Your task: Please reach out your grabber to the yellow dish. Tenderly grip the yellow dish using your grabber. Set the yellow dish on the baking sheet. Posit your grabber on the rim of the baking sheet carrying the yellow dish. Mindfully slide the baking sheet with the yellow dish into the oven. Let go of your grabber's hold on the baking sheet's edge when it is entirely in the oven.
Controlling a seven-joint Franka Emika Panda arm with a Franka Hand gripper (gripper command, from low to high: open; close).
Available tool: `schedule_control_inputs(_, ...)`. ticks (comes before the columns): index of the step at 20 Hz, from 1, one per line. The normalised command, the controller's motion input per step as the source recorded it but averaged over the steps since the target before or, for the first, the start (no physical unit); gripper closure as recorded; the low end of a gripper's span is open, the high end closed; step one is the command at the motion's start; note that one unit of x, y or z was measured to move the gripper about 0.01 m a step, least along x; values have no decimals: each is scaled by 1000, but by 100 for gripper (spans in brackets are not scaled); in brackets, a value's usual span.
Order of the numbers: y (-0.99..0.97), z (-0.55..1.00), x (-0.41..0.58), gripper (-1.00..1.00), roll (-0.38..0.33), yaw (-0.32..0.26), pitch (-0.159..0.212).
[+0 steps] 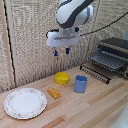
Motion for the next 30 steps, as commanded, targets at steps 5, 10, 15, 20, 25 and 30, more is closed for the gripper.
schedule_control_inputs(5,-433,-95,661,-100,28,-129,45)
schedule_control_inputs(10,-439,-134,795,-100,45,-81,90)
schedule_control_inputs(15,-405,-139,631,-100,31,-71,102)
schedule_control_inputs(20,-415,-162,331,-100,6,-92,112)
schedule_control_inputs(25,-430,-164,45,-100,1,-57,108)
schedule_control_inputs(30,-415,-242,120,-100,1,19,74)
